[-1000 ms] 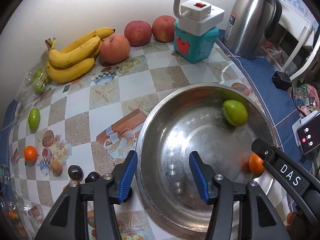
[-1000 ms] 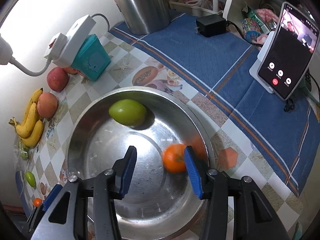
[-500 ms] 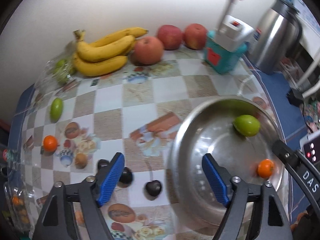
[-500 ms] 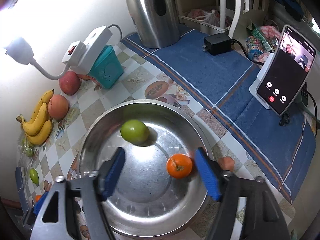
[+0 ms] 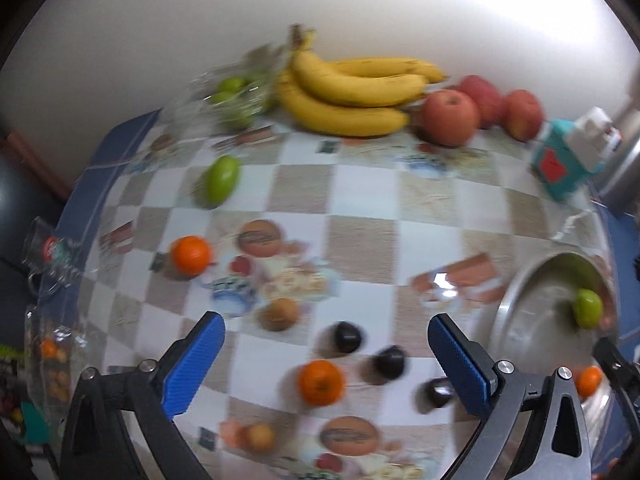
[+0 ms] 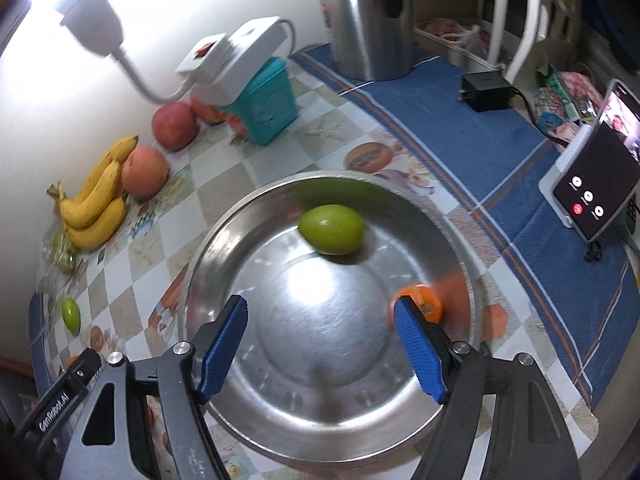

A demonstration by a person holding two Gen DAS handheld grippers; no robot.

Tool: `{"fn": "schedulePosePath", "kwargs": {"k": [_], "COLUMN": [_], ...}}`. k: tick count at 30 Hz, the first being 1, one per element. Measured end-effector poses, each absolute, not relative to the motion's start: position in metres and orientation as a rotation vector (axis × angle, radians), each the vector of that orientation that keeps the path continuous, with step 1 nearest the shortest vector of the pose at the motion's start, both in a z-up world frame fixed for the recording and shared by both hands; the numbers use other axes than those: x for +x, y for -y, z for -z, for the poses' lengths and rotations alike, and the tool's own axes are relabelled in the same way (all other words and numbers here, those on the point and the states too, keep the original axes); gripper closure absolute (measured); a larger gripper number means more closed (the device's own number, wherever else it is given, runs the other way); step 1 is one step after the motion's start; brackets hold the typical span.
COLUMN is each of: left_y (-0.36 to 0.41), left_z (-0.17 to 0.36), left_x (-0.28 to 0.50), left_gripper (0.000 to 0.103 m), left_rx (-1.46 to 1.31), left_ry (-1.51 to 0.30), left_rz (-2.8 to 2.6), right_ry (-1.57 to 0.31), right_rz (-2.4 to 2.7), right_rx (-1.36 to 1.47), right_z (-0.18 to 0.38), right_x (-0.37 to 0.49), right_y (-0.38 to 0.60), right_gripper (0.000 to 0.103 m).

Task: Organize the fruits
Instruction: 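Move both tools back toward the remaining fruit on the table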

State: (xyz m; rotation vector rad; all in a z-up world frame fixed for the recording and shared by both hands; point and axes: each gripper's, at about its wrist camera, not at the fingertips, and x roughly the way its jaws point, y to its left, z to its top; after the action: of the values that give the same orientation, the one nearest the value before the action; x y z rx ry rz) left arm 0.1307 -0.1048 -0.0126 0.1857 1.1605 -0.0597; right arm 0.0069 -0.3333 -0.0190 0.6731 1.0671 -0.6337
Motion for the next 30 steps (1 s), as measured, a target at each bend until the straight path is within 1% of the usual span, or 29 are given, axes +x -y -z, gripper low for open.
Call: {"fn": "schedulePosePath", "kwargs": {"k": [8, 9, 10, 11, 12, 17, 23, 30], "left_y": [0.059, 0.053, 0.048, 0.044, 0.040, 0.016, -0.012, -0.037], "left_z": [0.015, 0.013, 0.013, 0.012, 0.011, 0.007, 0.005, 0.026], "left_x": [0.140, 0.141, 0.141, 0.142, 0.142, 0.144, 0.142, 0.127], "left_gripper": [0.000, 0.000, 0.000, 0.000, 0.000, 0.000, 0.000, 0.000], "left_rx": [0.144, 0.135, 0.128, 0.121, 0.113, 0.057, 0.009, -0.032], "left_ry": [-1.183, -1.180, -1.179, -1.180, -1.179, -1.187, -1.179, -1.248], "left_rz": [-0.027, -0.037, -0.046, -0.052, -0.056, -0.072, -0.094, -0.103], "right_ry": [-1.087, -1.089, -1.090, -1.090, -1.089, -1.097, -1.119, -1.160], "right_rz": [0.584, 0.572, 0.558, 0.546, 0.534, 0.470, 0.353, 0.215], "right_rx": [0.632, 0.628, 0.627, 0.628, 0.627, 0.613, 0.528, 0.476], "right_z": [0.019, 0.018, 0.019, 0.018, 0.018, 0.016, 0.014, 0.023], "right_x": [0.021, 0.023, 0.025, 0.027, 0.029, 0.040, 0.061, 0.077], "right_y": [0.312, 0.309, 0.305, 0.302, 0.299, 0.279, 0.243, 0.196], "right_gripper": [0.026, 0.023, 0.011, 0.006, 0.005, 0.005, 0.005, 0.005]}}
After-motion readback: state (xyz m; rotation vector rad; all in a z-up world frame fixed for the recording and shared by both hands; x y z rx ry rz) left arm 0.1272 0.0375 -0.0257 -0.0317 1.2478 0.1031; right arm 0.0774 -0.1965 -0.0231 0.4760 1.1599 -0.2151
